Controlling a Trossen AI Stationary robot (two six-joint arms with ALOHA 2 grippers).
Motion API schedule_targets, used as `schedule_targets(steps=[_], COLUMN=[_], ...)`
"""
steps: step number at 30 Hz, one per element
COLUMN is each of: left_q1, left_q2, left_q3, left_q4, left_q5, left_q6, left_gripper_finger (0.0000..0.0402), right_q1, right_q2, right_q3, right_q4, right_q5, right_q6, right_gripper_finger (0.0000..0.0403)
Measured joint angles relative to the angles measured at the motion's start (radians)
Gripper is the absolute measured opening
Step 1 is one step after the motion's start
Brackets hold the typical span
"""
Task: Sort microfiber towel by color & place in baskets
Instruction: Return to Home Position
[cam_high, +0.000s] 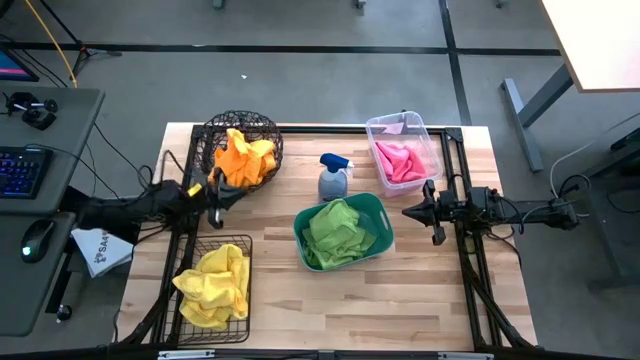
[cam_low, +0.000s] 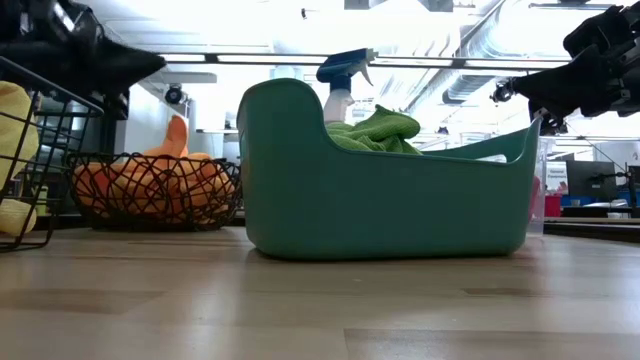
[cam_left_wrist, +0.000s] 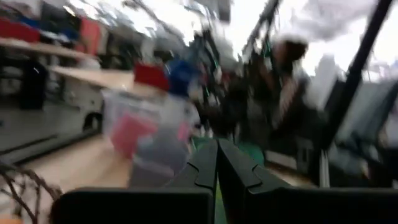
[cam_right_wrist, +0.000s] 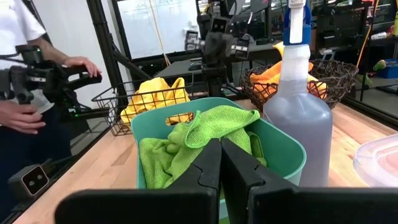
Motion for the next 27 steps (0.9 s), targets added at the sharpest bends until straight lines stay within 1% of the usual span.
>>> schedule_targets(steps=[5,8,11,18,21,25,27], left_q1=[-0.109,-0.16,-0.185,-0.14,-0.115,-0.067,-0.053], left_q2=[0.0,0.0,0.0,0.0,0.0,0.0,0.0], left_q3=[0.0,0.0,0.0,-0.001,-0.001,-0.001,-0.001], left_q4=[-0.141,-0.139,-0.141,-0.143,-0.149,-0.158,-0.159], left_q5=[0.004,0.016,0.018,0.042,0.076,0.124,0.131], left_q6=[0.015,0.105,0.177,0.168,0.149,0.162,0.165], left_gripper_finger=[0.0,0.0,0.0,0.0,0.0,0.0,0.0], right_q1=[0.0,0.0,0.0,0.0,0.0,0.0,0.0], right_q2=[0.0,0.001,0.001,0.001,0.001,0.001,0.001], right_q3=[0.0,0.0,0.0,0.0,0.0,0.0,0.0], right_q4=[0.0,0.0,0.0,0.0,0.0,0.0,0.0], right_q5=[0.0,0.0,0.0,0.0,0.0,0.0,0.0], right_q6=[0.0,0.0,0.0,0.0,0.0,0.0,0.0], right_gripper_finger=[0.0,0.0,0.0,0.0,0.0,0.0,0.0])
